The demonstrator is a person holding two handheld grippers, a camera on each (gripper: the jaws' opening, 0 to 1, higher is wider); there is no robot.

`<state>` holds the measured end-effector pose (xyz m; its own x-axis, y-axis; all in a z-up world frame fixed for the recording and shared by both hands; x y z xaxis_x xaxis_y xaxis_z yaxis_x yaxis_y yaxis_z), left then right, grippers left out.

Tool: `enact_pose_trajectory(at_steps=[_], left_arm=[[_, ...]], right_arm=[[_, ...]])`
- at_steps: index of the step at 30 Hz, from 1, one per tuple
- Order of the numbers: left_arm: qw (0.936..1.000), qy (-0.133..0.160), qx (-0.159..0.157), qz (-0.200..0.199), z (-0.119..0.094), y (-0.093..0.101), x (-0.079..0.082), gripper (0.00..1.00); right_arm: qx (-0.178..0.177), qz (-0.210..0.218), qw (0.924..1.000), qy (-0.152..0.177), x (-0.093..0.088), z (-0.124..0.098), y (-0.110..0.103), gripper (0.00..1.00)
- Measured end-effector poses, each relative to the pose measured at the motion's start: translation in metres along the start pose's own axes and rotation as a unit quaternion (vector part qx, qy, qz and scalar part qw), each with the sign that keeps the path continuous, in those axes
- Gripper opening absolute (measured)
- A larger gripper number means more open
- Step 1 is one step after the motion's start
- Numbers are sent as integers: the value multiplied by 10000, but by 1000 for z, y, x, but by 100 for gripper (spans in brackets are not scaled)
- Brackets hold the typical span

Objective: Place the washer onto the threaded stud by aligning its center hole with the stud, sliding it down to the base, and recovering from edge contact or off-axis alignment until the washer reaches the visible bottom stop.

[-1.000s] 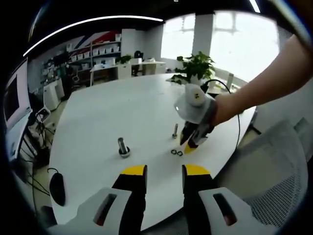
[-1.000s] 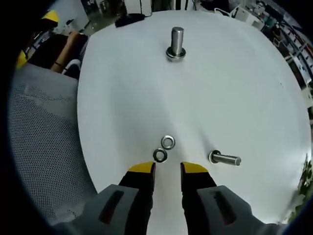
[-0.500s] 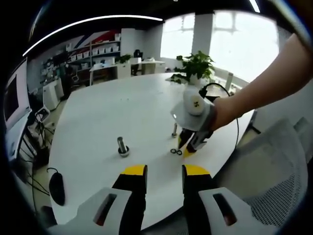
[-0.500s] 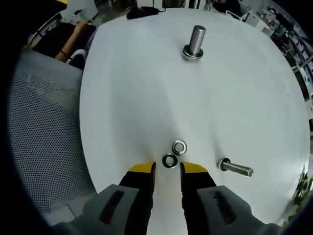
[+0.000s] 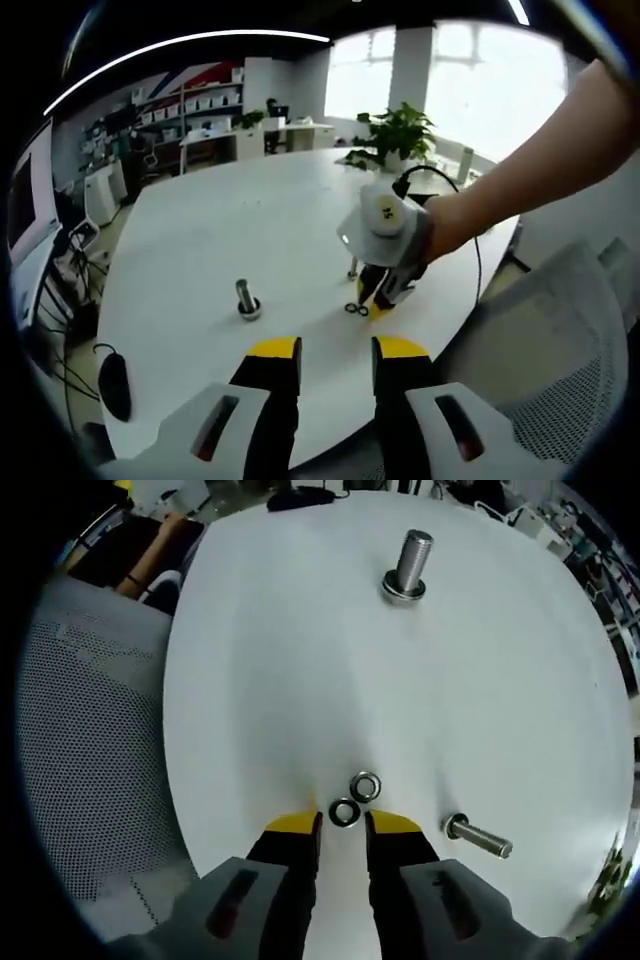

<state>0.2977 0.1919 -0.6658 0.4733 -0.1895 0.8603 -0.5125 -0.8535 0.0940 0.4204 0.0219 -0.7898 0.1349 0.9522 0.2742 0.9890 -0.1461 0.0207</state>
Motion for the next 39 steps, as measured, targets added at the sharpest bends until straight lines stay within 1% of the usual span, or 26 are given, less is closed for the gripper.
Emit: enact_pose_trajectory(at_steps=[1,3,5,6,13,17,19,23,25,27,30,36,37,39], left_arm=[[10000,3,1,-5,0,0,0,26],[10000,4,10,-10,0,-1,0,26],[10000,5,21,-29,0,-1,0,26],[10000,3,23,-31,0,-1,0,26],[10000,-12,32,-17,0,-1,0,26],[10000,-25,32,-3,0,0,0,26],[10000,-33,29,13,0,0,0,26],[10000,-42,43,23,0,0,-1,26],[10000,-48,50,20,0,-1,-1,26],[10000,-51,55,32,0,-1,-1,26],[10000,-57,72,37,0,-1,-1,26],[9999,-53,94,23,0,-1,-1,26],[9999,-53,95,28,0,-2,-1,26],[9999,-57,97,28,0,-2,-1,26]], right_arm=[[9,-87,10000,-28,1,1,0,19],[16,-122,9999,-44,3,1,-2,17],[-4,-71,9999,-82,4,2,0,15],[-3,51,9999,-109,4,1,1,15],[13,90,9998,-190,5,2,1,15],[-109,129,9994,-288,6,3,-1,15],[-194,245,9988,-365,6,2,-3,14],[-381,34,9984,-417,8,3,-7,14],[-405,15,9984,-393,8,3,-7,14],[-398,210,9986,-289,5,2,-5,14],[-360,612,9975,-18,1,1,-3,14],[-403,858,9951,265,-6,-1,-3,14],[-401,915,9946,276,-7,-1,-3,14],[-407,889,9949,248,-7,-2,-4,14]])
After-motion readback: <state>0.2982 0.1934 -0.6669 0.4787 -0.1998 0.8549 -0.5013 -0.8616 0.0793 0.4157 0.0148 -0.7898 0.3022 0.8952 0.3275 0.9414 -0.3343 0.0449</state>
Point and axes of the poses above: the point that each gripper's makers call its tool centre point, and the gripper's own axes: z roughly forward along the fingers, y roughly to its right, x roughly out of its top, the point moved 8 cm from there along -z, roughly backward along the fingers, and after that the axes turned 5 degrees about y, right-handed, at the moved point
